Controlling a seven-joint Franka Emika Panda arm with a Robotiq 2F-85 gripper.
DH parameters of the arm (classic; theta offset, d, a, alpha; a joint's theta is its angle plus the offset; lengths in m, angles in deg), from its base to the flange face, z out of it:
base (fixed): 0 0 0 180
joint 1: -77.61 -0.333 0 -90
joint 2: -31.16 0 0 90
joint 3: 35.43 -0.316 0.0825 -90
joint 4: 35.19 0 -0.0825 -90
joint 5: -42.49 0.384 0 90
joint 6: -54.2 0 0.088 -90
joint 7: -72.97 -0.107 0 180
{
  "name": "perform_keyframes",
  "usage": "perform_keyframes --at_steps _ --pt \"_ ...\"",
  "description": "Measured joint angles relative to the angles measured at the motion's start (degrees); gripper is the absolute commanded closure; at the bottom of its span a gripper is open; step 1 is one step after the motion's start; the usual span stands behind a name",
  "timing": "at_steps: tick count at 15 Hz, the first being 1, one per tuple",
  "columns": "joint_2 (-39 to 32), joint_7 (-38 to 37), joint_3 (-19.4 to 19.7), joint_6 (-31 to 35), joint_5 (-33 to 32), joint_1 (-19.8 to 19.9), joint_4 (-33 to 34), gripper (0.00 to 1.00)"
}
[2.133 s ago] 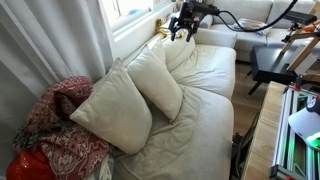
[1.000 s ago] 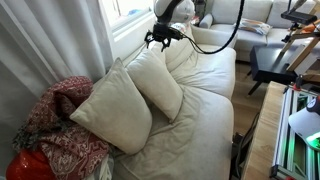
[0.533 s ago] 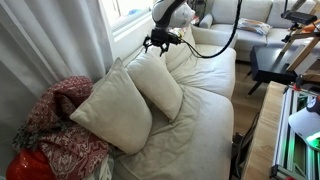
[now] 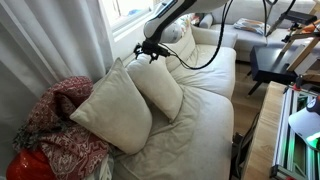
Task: Put the white pillow on the right in a lying position and then put the other pillow on top of it
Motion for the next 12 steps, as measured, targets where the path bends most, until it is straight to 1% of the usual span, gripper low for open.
perform_keyframes --at_steps 4,5,7,9,12 --pt "-6.1 -0.1 2.4 7.5 -0.7 -2.1 4.4 0.00" --pt "-7.5 -0.5 3.4 8.9 -0.7 -2.7 5.5 0.20" --pt "-10.1 -1.7 5.4 10.2 -0.7 -3.9 7.8 0.32" --pt "-12.0 -3.3 7.1 10.2 -0.7 -4.9 9.9 0.49" --pt "-13.5 -5.1 8.7 9.9 -0.7 -5.8 11.9 0.69"
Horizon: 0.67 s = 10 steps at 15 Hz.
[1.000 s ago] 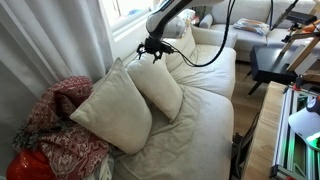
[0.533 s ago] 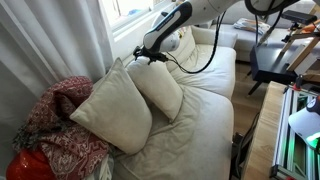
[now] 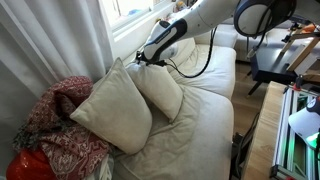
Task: Put the white pillow on the right in a lying position and then put the other pillow on top of it
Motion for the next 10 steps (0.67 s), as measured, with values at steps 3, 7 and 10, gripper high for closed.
perform_keyframes --at_steps 3,7,10 --pt "-0.3 -1.1 0.4 -1.8 0.0 -0.1 1.4 0.90" --pt "-0.2 -1.4 -0.3 -6.4 0.0 1.1 3.1 1.00" --pt "0.6 0.4 -3.8 -11.6 0.0 4.4 4.3 0.99"
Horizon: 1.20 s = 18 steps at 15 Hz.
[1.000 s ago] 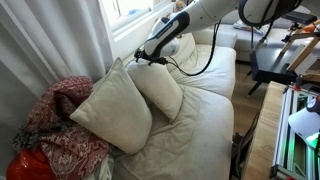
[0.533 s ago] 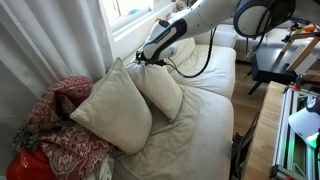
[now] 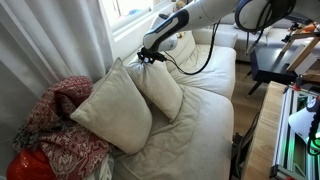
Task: Put the white pillow on the right in a lying position and then put the other pillow on top of it
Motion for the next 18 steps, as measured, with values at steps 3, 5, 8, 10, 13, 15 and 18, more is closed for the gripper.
perform_keyframes --at_steps 3,5,8,10,13,15,18 --pt "2.0 6.0 -4.6 -7.8 0.1 4.9 0.3 0.98" --pt "3.9 10.3 -5.9 -14.1 0.1 7.5 0.2 0.98" --pt "7.7 16.0 -5.6 -23.6 -0.6 10.5 -0.7 0.98" --pt "10.5 18.9 -4.7 -30.3 -2.2 11.7 -1.6 0.98" --pt "14.2 22.4 -3.7 -40.0 -5.6 12.0 -3.1 0.98" --pt "16.1 23.8 -3.4 -44.9 -8.0 11.4 -3.9 0.98" --pt "18.7 25.8 -3.1 -49.4 -10.8 10.1 -4.7 0.98"
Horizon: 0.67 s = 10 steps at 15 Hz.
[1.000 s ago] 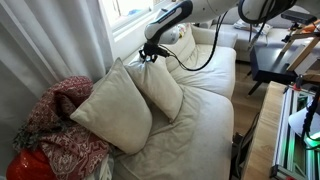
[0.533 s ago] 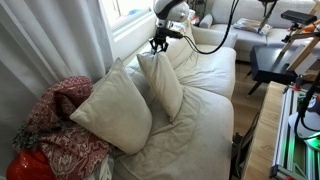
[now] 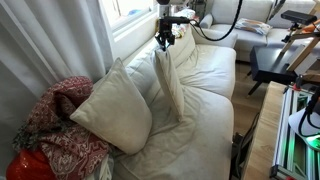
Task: Put the white pillow on the right in a lying position and then put the other pillow on top of it
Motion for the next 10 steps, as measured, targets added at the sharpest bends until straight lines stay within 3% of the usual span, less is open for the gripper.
perform_keyframes --at_steps 6,7,10 --pt "5.0 0.9 1.5 -5.5 -5.6 -2.8 -1.6 0.98" --pt "5.5 0.9 1.8 -6.3 -6.5 -3.2 -1.7 0.93" --pt "5.8 0.9 1.9 -6.4 -6.6 -3.6 -2.0 0.93"
